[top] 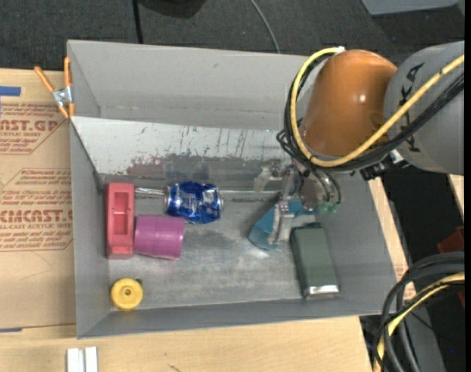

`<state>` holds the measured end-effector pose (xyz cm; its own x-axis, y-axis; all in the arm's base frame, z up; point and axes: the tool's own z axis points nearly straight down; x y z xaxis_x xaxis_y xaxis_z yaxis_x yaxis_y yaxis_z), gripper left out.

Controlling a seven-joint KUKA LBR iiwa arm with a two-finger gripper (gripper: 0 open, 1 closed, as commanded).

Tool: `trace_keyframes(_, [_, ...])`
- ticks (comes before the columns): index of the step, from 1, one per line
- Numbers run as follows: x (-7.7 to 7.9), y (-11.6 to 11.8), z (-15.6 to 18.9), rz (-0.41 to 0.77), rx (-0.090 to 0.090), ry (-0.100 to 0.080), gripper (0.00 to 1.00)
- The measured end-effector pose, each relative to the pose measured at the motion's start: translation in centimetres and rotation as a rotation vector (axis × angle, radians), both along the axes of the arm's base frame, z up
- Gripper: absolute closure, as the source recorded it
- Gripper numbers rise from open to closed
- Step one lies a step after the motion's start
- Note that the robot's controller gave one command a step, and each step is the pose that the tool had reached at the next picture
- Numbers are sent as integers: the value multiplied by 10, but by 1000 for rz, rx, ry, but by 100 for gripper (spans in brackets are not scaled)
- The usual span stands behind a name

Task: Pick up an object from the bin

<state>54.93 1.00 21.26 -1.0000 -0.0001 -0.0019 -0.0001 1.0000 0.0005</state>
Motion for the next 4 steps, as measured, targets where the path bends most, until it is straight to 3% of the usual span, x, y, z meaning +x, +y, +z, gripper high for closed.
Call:
trace_keyframes(1, [14,-40,-65,78,-1,-3,0])
trace_keyframes(2, [25,-80,-67,38,2,6,0])
trace_keyframes(3, [31,-93,-62,105,-1,-6,0])
trace_keyframes(4, [40,-99,-133,311,1,-3,0])
